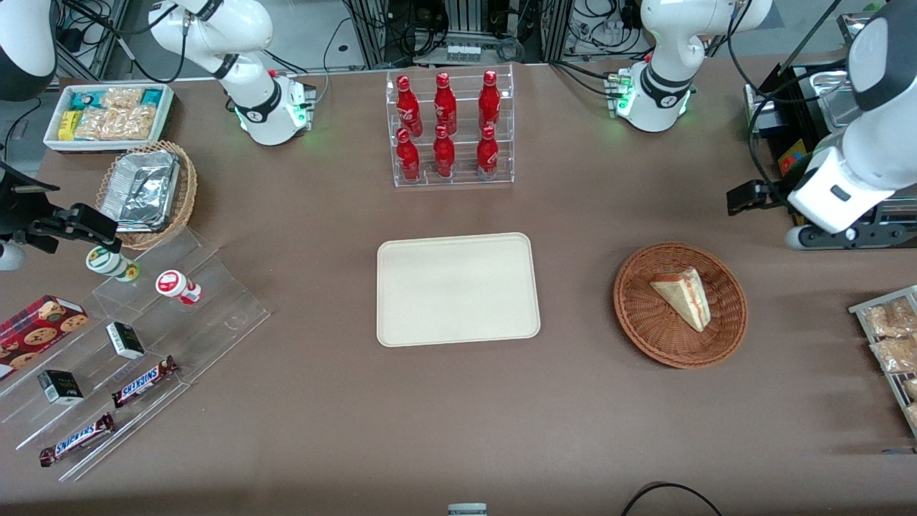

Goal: Place sandwich from basket to tray
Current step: 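Move the left gripper over the sandwich in the wicker basket, then lower the open left gripper around the wrapped sandwich, then close the left gripper on the sandwich and lift it, then carry the sandwich with the left gripper over the cream tray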

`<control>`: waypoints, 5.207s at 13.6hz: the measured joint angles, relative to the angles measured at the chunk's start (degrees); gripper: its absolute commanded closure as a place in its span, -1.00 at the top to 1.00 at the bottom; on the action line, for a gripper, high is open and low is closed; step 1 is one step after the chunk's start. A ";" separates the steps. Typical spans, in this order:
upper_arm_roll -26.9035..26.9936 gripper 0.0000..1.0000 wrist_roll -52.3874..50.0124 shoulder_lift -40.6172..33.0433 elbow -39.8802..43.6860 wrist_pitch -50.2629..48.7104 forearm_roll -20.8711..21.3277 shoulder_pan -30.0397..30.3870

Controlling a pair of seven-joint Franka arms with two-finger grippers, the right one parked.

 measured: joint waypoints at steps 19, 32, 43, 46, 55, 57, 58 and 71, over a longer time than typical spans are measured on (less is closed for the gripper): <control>2.35 1.00 -6.70 1.35 -28.79 38.22 0.00 0.17; 1.80 1.00 -34.34 7.81 -29.29 46.44 -0.06 -0.33; 1.79 1.00 -34.55 12.43 -29.24 46.67 -0.04 -1.64; 2.01 0.96 -34.55 13.86 -28.84 46.85 0.23 -1.62; 2.13 -1.00 -34.17 14.47 -27.81 46.34 0.71 -1.59; 2.13 -1.00 -34.16 14.46 -26.16 43.13 0.72 -1.60; 2.09 -1.00 -34.13 14.45 -24.82 40.96 0.73 -1.62; 0.65 -1.00 -33.53 13.65 -12.70 27.40 2.08 -17.35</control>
